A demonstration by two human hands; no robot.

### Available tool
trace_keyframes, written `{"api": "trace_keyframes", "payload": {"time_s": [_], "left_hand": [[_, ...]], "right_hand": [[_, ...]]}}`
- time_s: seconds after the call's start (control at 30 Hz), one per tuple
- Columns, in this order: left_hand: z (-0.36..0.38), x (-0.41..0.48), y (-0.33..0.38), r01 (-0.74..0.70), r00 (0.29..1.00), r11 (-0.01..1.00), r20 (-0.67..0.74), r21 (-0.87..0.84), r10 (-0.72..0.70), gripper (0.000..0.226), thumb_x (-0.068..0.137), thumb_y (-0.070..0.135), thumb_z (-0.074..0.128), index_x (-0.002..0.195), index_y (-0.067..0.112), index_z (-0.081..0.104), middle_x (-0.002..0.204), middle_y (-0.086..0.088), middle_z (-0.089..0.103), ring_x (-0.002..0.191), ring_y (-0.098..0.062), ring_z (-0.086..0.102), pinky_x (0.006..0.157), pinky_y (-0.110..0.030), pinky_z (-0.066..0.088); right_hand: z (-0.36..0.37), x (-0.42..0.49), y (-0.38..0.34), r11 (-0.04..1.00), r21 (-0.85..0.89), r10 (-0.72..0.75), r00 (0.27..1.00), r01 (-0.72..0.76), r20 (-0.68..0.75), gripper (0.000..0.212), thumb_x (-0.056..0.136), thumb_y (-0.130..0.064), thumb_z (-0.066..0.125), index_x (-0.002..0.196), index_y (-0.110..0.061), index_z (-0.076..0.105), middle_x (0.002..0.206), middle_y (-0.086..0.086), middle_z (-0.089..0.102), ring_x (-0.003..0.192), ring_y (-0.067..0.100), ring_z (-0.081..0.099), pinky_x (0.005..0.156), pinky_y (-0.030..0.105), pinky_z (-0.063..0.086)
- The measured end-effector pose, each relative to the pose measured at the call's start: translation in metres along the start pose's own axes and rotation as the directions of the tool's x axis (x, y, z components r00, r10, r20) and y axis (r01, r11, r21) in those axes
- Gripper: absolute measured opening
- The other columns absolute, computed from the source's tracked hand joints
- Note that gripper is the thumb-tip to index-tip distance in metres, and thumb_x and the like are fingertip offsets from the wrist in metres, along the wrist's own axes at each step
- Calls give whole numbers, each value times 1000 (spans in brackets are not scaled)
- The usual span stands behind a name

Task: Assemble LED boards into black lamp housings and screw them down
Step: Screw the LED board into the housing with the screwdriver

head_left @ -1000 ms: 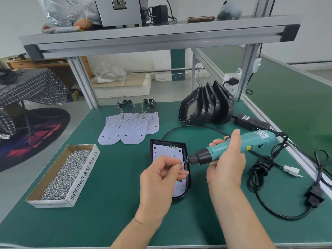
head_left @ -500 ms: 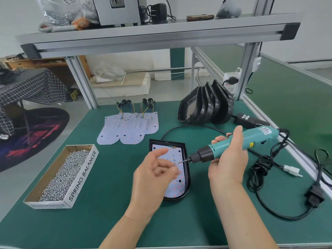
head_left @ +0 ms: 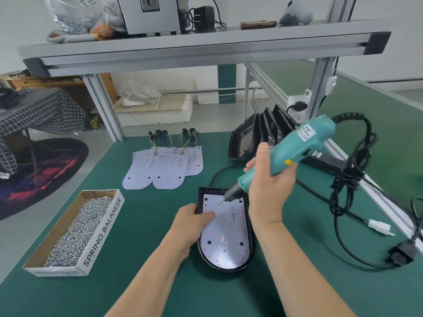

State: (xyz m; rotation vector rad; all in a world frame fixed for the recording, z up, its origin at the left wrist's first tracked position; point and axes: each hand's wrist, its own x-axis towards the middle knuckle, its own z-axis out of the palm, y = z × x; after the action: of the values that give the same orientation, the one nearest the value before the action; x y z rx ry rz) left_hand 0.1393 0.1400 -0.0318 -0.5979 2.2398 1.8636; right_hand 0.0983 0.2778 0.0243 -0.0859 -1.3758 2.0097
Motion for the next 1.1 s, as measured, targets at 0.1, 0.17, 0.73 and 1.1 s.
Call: {"api": "trace_keyframes", "payload": {"time_s": [0.1, 0.17, 0.73, 1.1], "left_hand": [[1, 0, -1, 4, 1000, 999, 2, -32, -4, 47, 62, 26, 66, 94, -9, 62, 85, -13, 63, 75, -22, 57, 74, -36, 44], [0, 0, 0, 4, 1000, 1000, -2, -27, -4, 45, 62, 26, 65, 91, -7, 61, 86, -14, 63, 75, -22, 56, 74, -36, 45], [0, 5, -2, -41, 999, 999, -18, -1, 40, 49, 62, 27, 65, 98, -6, 66, 102, -21, 74, 89, -38, 71, 92, -55, 53], [-1, 2, -1, -20, 1000, 1000, -9, 3, 20, 48, 62, 27, 64, 99, -4, 66, 101, -19, 74, 92, -37, 72, 90, -53, 55]], "right_hand": [[14, -1, 13, 996, -65, -47, 995, 53, 93, 28, 85, -46, 68, 91, -23, 54, 67, 3, 63, 57, 20, 63, 60, 31, 53], [22, -3, 23, 990, -111, -64, 987, 81, 149, 33, 84, -51, 69, 94, -23, 55, 73, 4, 65, 64, 30, 65, 67, 45, 55], [38, -6, 43, 955, -212, -141, 944, 209, 299, 42, 86, -54, 66, 91, -16, 51, 65, 11, 61, 61, 35, 60, 62, 49, 51], [50, -6, 41, 930, -221, -179, 886, 295, 428, 33, 85, -50, 65, 86, -20, 49, 68, -32, 61, 59, 1, 59, 61, 12, 43]]}}
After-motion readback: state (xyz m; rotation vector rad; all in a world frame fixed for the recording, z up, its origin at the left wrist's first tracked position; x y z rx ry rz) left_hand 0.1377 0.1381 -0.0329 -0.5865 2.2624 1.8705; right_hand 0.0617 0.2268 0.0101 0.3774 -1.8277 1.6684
